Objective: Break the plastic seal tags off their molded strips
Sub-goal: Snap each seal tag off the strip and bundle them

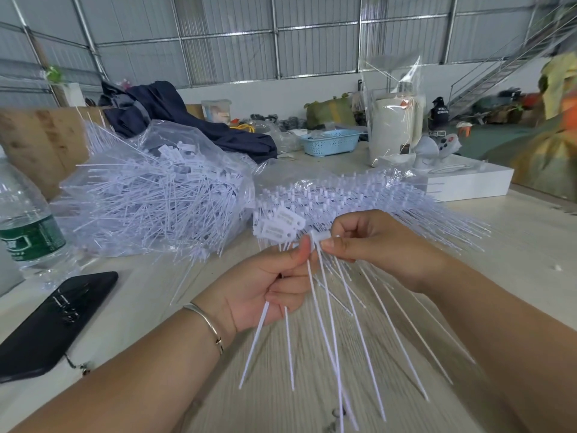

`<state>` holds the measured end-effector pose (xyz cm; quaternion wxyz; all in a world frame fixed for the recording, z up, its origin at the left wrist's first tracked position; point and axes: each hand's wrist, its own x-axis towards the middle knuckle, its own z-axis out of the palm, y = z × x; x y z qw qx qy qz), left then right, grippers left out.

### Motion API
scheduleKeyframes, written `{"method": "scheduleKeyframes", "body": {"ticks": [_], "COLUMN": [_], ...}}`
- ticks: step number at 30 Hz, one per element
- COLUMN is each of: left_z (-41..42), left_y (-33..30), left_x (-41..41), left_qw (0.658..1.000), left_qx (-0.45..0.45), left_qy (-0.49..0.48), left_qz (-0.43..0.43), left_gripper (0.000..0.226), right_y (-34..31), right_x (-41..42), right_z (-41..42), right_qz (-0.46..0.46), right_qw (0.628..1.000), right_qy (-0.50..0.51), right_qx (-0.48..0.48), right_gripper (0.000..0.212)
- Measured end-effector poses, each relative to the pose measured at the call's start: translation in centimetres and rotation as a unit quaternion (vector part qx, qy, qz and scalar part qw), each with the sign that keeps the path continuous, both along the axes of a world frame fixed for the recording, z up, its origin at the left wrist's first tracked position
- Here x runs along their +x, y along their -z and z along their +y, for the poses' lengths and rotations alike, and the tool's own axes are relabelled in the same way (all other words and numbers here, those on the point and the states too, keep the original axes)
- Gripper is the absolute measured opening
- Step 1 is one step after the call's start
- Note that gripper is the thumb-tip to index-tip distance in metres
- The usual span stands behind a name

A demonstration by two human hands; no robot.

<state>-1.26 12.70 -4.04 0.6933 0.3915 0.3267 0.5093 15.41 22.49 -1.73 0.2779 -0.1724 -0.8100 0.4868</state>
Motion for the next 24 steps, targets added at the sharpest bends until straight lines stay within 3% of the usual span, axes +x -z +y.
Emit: {"method": "scheduleKeyframes", "body": {"ticks": [4, 9, 11, 14, 18, 24], "left_z": [0.1, 0.2, 0.4, 0.5, 0.7, 0.8], "left_y": [0.5, 0.2, 0.3, 0.5, 0.2, -0.1], "left_x": [0.1, 0.2, 0.2, 0.2, 0.5, 0.2], "left_qw": [0.999, 0.999, 0.999, 0.999, 0.997, 0.982], "left_qx": [-0.012, -0.006, -0.013, -0.028, -0.011, 0.042], "left_qy": [0.030, 0.034, 0.022, -0.012, -0.072, -0.177], "left_qz": [0.023, 0.037, 0.037, 0.030, 0.015, 0.040], "left_gripper": [0.030, 0.030, 0.035, 0.043, 0.028, 0.033], "right_y": [0.2, -0.2, -0.1, -0.2, -0.7, -0.5], "right_x": [-0.4, -0.6, -0.6, -0.5, 0.1, 0.3], "right_z": [-0.6, -1.2, -1.2, -0.9, -0.1, 0.9], "right_qz": [0.012, 0.037, 0.052, 0.057, 0.083, 0.082], "right_qw": [1.000, 0.999, 0.999, 0.998, 0.994, 0.981], "right_qy": [-0.017, -0.014, -0.006, 0.022, 0.067, 0.161], "right_qx": [-0.008, -0.017, -0.014, 0.008, 0.014, 0.069], "right_gripper": [0.060, 0.041, 0.054, 0.067, 0.057, 0.051]}}
